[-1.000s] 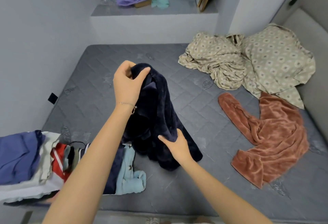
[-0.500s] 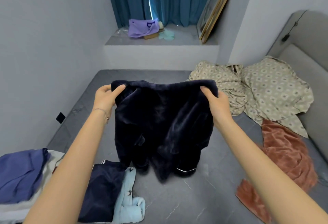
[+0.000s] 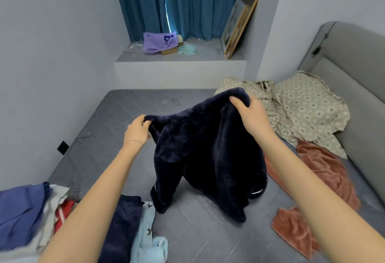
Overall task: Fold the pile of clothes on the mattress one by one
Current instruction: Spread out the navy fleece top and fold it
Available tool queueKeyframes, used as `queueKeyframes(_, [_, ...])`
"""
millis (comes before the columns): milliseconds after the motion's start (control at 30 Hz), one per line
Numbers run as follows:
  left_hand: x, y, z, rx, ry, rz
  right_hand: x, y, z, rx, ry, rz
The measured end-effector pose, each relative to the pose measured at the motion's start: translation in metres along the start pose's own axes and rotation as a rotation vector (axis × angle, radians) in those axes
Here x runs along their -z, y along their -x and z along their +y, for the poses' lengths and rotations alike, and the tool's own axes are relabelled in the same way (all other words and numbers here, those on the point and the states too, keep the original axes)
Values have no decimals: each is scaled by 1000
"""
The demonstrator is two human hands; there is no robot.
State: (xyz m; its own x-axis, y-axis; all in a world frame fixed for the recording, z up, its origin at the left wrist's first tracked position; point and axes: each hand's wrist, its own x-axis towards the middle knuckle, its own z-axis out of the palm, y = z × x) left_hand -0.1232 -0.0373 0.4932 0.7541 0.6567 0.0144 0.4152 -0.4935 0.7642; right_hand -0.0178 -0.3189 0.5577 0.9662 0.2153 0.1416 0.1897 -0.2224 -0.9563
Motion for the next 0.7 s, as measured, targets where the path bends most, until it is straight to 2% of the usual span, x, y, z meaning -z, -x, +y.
queueKeyframes(133, [-21,3,11,117,475,-119,15,10,6,-48,-108,-16])
queueKeyframes(200, [-45,13,14,177,632,-212,20,15,9,-59,-162,-15])
queueKeyframes(267, [-77,28,13,189,589,-316,23,18,11,-56,-139,-16])
queueKeyframes(467, [-140,68,7,70,237,-720,30,26,29,-86,-143,-58])
queueKeyframes(567, [-157,76,3,26,175,-783,37,31,41,-109,-138,-57])
queueKeyframes(700, [-155,72,4,42,318,-747,59,33,61,-201,-174,-35])
